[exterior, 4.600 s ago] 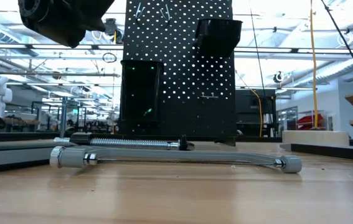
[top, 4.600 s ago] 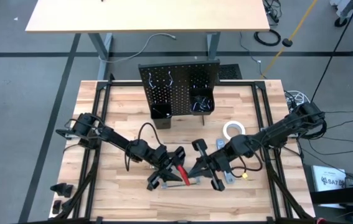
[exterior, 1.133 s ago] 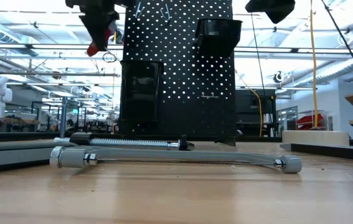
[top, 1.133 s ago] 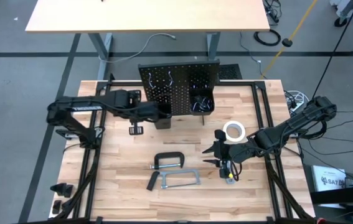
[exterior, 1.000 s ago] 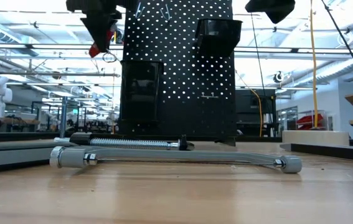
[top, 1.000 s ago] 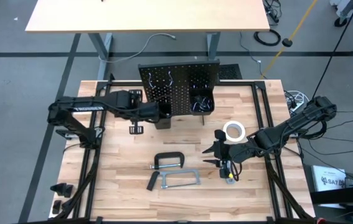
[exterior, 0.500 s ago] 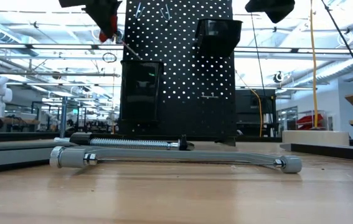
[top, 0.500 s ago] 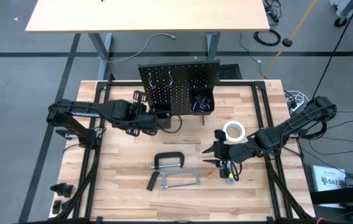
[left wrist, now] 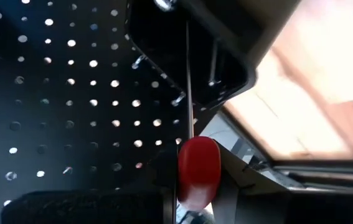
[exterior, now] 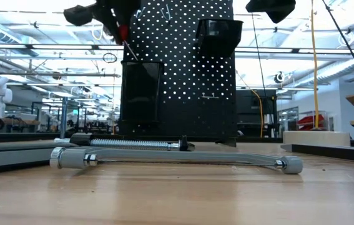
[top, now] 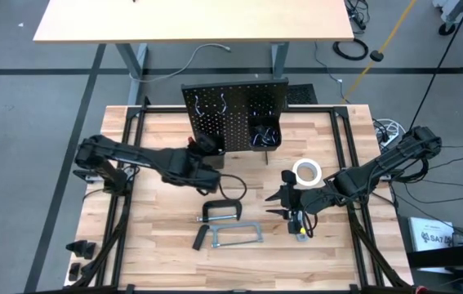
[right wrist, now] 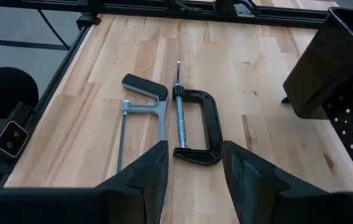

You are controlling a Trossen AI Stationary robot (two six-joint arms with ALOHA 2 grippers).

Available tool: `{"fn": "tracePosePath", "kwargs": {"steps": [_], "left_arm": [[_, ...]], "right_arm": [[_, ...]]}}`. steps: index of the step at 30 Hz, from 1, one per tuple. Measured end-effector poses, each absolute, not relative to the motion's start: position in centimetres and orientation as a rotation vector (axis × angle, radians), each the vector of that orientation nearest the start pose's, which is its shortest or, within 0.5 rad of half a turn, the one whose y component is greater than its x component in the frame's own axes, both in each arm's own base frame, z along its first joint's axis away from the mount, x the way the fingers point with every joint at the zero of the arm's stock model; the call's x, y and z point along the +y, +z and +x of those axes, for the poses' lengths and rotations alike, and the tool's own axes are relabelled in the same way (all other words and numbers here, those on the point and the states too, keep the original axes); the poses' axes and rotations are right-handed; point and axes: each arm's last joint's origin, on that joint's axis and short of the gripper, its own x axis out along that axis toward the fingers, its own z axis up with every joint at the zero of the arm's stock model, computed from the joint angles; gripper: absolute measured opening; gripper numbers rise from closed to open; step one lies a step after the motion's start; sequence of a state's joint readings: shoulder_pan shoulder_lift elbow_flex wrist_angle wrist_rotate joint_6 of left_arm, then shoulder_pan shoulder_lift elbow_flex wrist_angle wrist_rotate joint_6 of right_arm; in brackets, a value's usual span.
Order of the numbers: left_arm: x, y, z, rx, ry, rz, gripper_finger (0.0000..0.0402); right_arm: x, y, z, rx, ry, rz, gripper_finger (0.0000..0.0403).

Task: Hang tools onto peg board
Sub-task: Put the red allen wrench into the left black bin on the peg board, then put the spirit level into the left black bin on the peg board

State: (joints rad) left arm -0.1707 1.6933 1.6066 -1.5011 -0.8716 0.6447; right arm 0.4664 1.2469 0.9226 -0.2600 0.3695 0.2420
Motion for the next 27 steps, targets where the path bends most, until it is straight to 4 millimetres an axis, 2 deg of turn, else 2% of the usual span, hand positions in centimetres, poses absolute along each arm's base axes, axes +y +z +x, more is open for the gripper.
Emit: {"fn": "tracePosePath", "kwargs": {"steps": [10,18,27], "left_arm": [[-2.77,31.77,30.11,1.591,0.077,1.327,0.0049],[-2.88,31.78,30.72,1.527,0.116,1.293,0.0105],[-2.88,31.78,30.61,1.545,0.085,1.324,0.0112]], "right_arm": [[11.04,28.03,24.26,0.540,0.029,-0.001,0.0144],[11.04,28.03,24.26,0.540,0.029,-0.001,0.0144],[11.04,28.03,24.26,0.540,0.029,-0.001,0.0144]]}}
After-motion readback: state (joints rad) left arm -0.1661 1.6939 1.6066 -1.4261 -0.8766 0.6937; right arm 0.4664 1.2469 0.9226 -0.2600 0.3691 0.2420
